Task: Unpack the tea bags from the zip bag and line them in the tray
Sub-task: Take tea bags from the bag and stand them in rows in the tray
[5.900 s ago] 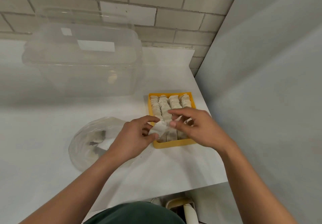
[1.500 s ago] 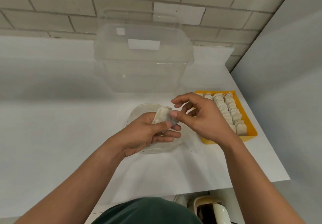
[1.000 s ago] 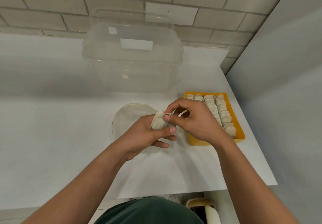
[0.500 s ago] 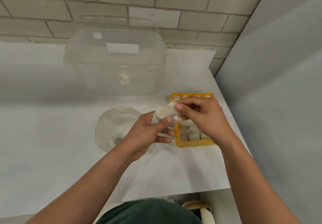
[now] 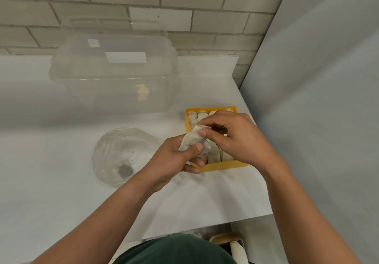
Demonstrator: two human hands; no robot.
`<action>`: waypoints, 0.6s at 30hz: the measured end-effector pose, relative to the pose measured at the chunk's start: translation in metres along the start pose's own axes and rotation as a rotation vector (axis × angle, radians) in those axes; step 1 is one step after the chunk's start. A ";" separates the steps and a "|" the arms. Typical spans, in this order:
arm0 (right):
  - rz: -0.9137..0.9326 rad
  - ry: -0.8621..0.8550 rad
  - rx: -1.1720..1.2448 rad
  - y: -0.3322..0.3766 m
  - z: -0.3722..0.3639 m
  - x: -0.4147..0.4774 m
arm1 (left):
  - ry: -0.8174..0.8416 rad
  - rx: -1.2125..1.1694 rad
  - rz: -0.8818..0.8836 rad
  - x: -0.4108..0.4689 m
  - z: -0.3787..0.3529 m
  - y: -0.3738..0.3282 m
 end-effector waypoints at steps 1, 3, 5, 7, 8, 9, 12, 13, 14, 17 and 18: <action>-0.010 0.013 0.004 -0.003 0.001 -0.001 | -0.001 -0.003 0.006 0.001 -0.001 0.001; -0.044 -0.019 0.020 -0.011 0.008 -0.004 | -0.005 -0.018 0.025 0.004 -0.003 0.003; -0.105 -0.102 0.032 -0.023 0.021 -0.008 | -0.014 -0.032 0.039 0.005 -0.003 0.006; -0.155 -0.183 -0.004 -0.039 0.034 -0.013 | -0.033 -0.055 0.045 0.006 -0.002 0.008; -0.173 -0.204 -0.042 -0.049 0.039 -0.016 | -0.045 -0.071 0.049 0.006 -0.001 0.009; -0.195 -0.206 -0.082 -0.059 0.042 -0.019 | -0.057 -0.089 0.052 0.007 0.000 0.010; -0.274 -0.131 -0.192 -0.089 0.043 -0.027 | -0.086 -0.103 0.046 0.007 0.002 0.010; -0.300 -0.086 -0.220 -0.098 0.041 -0.030 | -0.093 -0.082 0.039 0.007 0.004 0.009; -0.329 -0.034 -0.239 -0.106 0.038 -0.034 | -0.099 -0.056 0.032 0.007 0.005 0.009; -0.419 0.126 -0.253 -0.125 0.028 -0.044 | -0.120 -0.046 0.028 0.008 0.010 0.009; -0.437 0.169 -0.259 -0.129 0.024 -0.046 | -0.128 -0.071 0.033 0.009 0.011 0.008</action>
Point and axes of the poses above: each hand's wrist, its own x-axis towards the middle knuckle, its own z-axis out of the back of the hand, y = z × x, the point moved 6 cm from there along x, towards the middle knuckle, and after that the axes turned 5 degrees about -y, right-handed, at the moved point
